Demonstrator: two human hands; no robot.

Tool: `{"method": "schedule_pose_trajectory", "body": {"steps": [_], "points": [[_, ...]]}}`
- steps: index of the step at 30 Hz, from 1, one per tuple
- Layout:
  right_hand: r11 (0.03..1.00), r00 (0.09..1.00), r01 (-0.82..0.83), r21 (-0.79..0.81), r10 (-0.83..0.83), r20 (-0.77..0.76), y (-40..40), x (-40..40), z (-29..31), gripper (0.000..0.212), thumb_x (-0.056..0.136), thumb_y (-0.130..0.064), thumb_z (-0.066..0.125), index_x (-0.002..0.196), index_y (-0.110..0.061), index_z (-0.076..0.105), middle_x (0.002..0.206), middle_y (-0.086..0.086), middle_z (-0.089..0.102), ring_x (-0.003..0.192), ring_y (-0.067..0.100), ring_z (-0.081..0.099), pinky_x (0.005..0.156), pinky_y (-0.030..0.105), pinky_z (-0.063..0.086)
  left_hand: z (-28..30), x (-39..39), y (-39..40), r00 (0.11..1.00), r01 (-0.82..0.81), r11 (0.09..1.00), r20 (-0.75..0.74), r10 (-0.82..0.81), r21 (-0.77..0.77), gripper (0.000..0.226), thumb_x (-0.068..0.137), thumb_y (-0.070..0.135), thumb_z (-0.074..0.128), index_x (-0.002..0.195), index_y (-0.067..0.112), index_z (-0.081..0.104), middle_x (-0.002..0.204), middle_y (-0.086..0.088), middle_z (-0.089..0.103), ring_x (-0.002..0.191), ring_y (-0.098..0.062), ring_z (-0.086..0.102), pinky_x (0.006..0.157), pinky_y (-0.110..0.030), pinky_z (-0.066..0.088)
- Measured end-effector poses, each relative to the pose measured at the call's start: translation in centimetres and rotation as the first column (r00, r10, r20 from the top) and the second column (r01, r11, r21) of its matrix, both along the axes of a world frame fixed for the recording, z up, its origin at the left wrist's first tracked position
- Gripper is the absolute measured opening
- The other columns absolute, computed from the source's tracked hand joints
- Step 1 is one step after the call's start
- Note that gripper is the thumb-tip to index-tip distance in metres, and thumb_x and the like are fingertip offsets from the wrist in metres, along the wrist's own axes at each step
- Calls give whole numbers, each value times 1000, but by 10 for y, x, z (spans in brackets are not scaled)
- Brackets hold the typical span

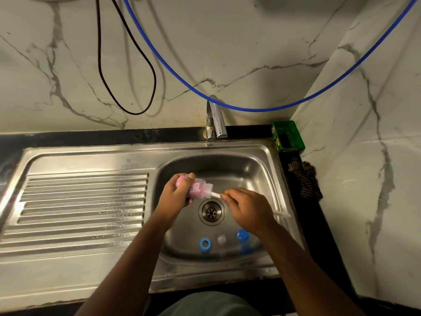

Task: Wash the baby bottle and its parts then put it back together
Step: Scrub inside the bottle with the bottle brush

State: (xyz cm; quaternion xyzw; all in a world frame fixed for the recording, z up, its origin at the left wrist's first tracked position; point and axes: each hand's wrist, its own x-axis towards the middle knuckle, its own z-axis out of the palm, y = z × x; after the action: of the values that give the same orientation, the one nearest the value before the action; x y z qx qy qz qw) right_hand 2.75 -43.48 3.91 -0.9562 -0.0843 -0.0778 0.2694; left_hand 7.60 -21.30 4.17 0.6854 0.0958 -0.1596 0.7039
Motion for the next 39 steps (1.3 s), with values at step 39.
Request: {"method": "schedule_pose_trajectory", "body": {"steps": [39], "points": [[1000,992,16,-1,-16,126,-6,2,2,13,94,-34,72,88,-23,71,82,-11,67,77,11,59,66,28,47,6,2,5,999,-35,998,10,34,48,28,105,34,59,104,7,65,76,-5,61,59,-10,54,49,-21,43]]}}
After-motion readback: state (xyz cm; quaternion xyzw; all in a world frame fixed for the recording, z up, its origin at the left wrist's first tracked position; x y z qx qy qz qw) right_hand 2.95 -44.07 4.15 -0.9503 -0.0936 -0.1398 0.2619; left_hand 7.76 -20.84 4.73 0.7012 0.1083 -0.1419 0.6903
